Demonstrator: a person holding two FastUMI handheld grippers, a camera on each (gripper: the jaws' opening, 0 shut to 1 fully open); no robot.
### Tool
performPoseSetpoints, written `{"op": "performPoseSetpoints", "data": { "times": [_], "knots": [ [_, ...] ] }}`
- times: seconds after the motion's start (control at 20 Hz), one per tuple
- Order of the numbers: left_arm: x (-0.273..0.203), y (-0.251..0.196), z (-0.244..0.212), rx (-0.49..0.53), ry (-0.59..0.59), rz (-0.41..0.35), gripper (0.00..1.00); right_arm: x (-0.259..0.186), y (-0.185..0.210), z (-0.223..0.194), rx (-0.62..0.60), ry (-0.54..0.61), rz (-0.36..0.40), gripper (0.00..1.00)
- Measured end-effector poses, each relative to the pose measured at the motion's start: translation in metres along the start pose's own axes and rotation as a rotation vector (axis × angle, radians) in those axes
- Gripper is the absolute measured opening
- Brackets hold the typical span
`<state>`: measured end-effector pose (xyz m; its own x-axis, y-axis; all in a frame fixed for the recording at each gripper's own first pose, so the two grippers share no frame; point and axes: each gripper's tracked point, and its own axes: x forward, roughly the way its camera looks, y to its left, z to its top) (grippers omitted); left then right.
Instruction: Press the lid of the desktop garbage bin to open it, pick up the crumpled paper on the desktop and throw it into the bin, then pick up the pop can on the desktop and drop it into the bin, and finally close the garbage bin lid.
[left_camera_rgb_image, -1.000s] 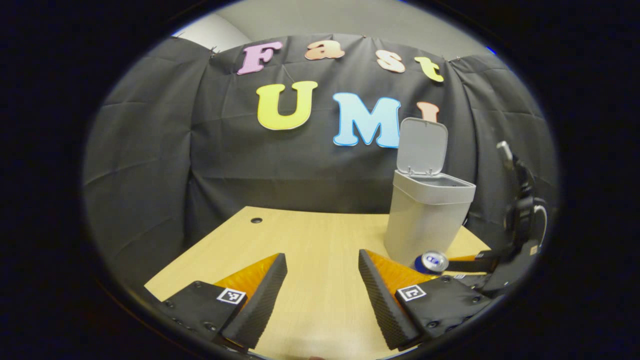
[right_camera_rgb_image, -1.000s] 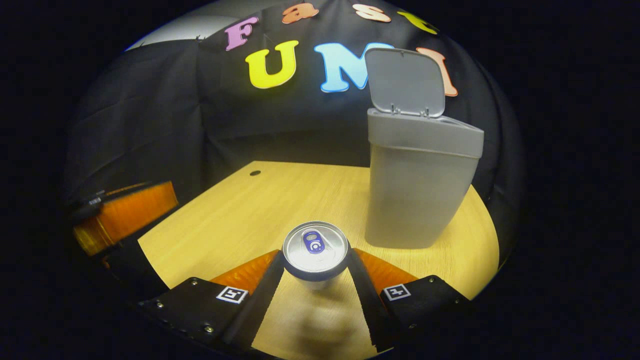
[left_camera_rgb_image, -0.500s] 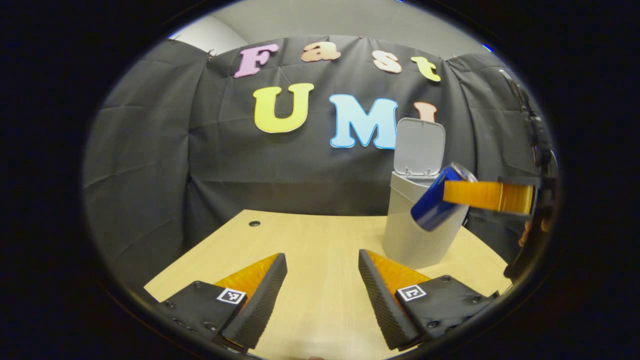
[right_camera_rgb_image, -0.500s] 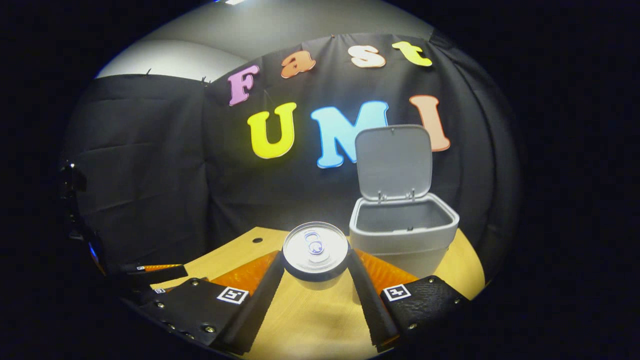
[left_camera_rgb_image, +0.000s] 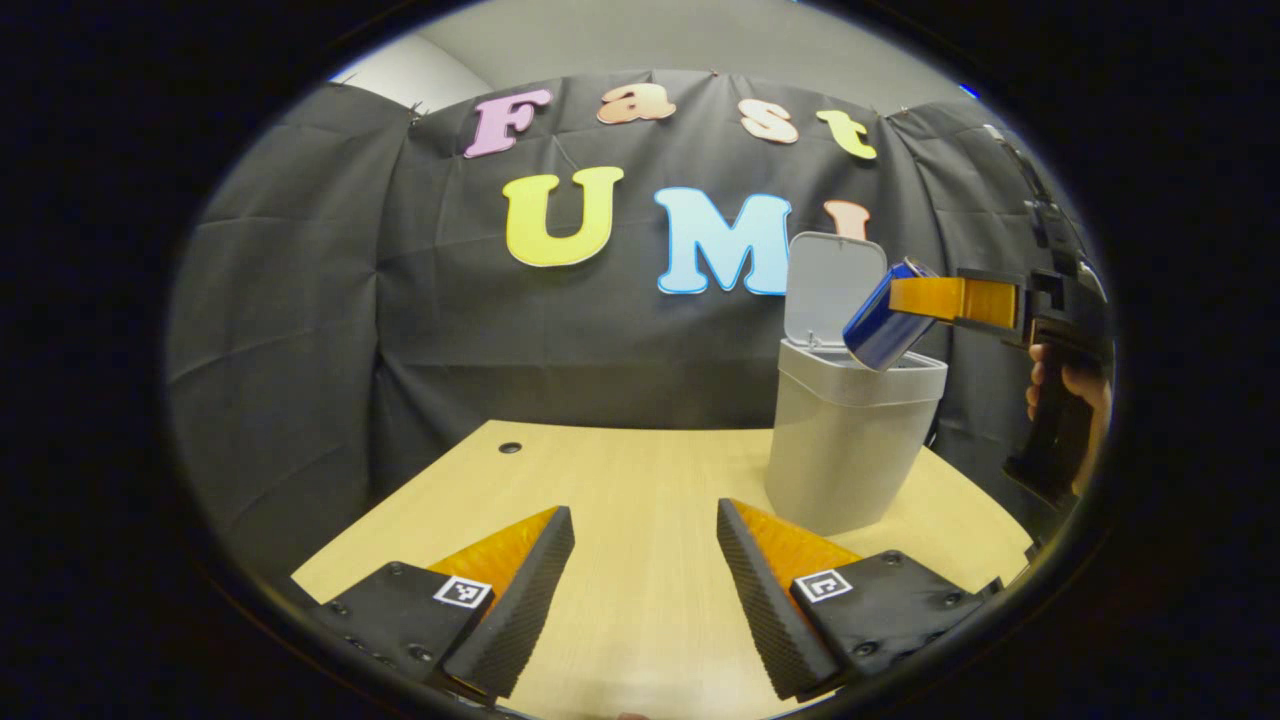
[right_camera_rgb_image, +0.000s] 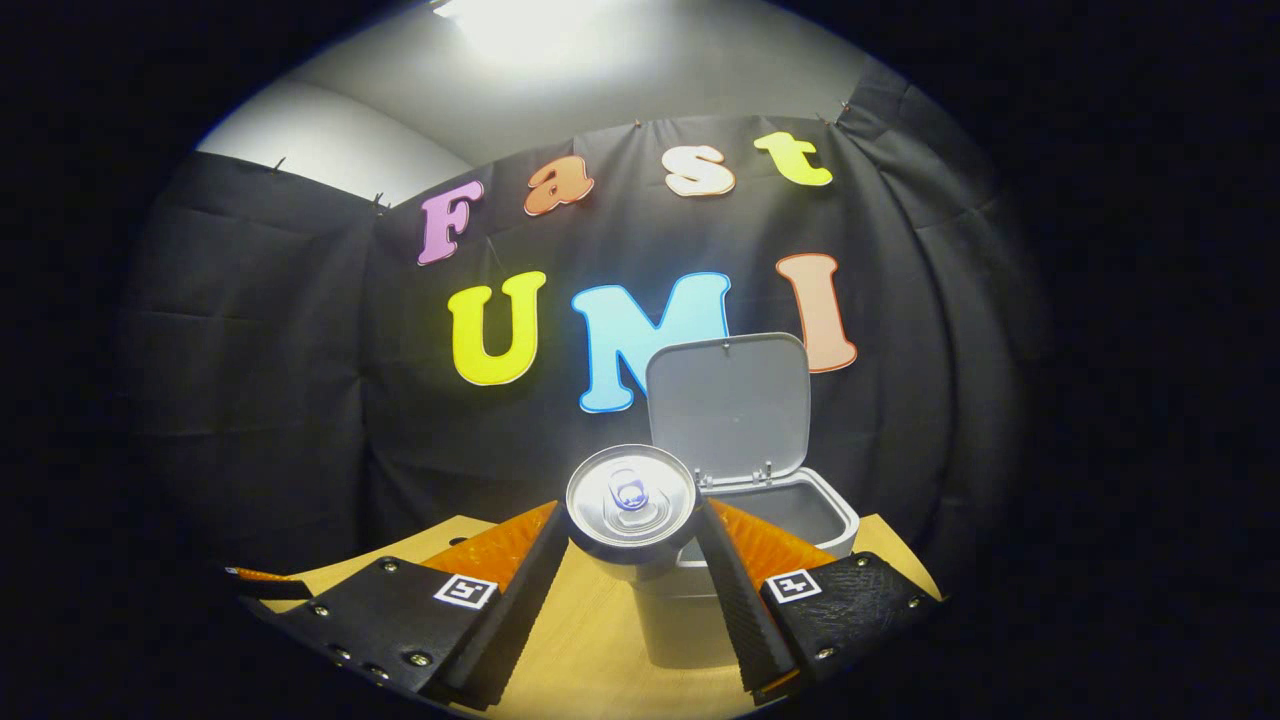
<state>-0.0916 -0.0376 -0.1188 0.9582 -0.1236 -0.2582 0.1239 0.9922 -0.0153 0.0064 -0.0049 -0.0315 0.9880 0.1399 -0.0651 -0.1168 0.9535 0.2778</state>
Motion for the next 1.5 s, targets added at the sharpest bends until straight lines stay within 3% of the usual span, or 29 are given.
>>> {"op": "performPoseSetpoints", "data": {
  "times": [0.3,0.75,0.8,0.85,0.9,0.95,1.0,1.5],
  "knots": [
    [0.004,-0.004,0.001,0.002,0.0,-0.009,0.96,0.02,-0.022,-0.003,-0.071,-0.022,-0.074,0.83],
    [0.01,-0.003,-0.001,0.009,0.004,-0.006,0.96,0.042,-0.024,-0.032,-0.11,0.067,-0.081,0.83],
    [0.012,-0.004,-0.001,0.007,0.008,-0.008,0.94,0.042,-0.024,-0.036,-0.111,0.083,-0.083,0.84],
    [0.013,-0.004,-0.002,0.006,0.011,-0.01,0.96,0.044,-0.024,-0.04,-0.111,0.097,-0.083,0.92],
    [0.012,-0.004,-0.003,0.006,0.011,-0.012,0.96,0.045,-0.024,-0.042,-0.109,0.109,-0.083,0.84],
    [0.013,-0.004,-0.002,0.008,0.011,-0.011,0.92,0.046,-0.025,-0.044,-0.107,0.116,-0.086,0.84],
    [0.013,-0.003,-0.002,0.01,0.009,-0.01,0.96,0.047,-0.026,-0.045,-0.106,0.121,-0.091,0.85],
    [0.014,0.006,-0.001,0.006,0.007,0.0,0.96,0.047,-0.033,-0.041,-0.084,0.11,-0.117,0.85]
  ]
}}
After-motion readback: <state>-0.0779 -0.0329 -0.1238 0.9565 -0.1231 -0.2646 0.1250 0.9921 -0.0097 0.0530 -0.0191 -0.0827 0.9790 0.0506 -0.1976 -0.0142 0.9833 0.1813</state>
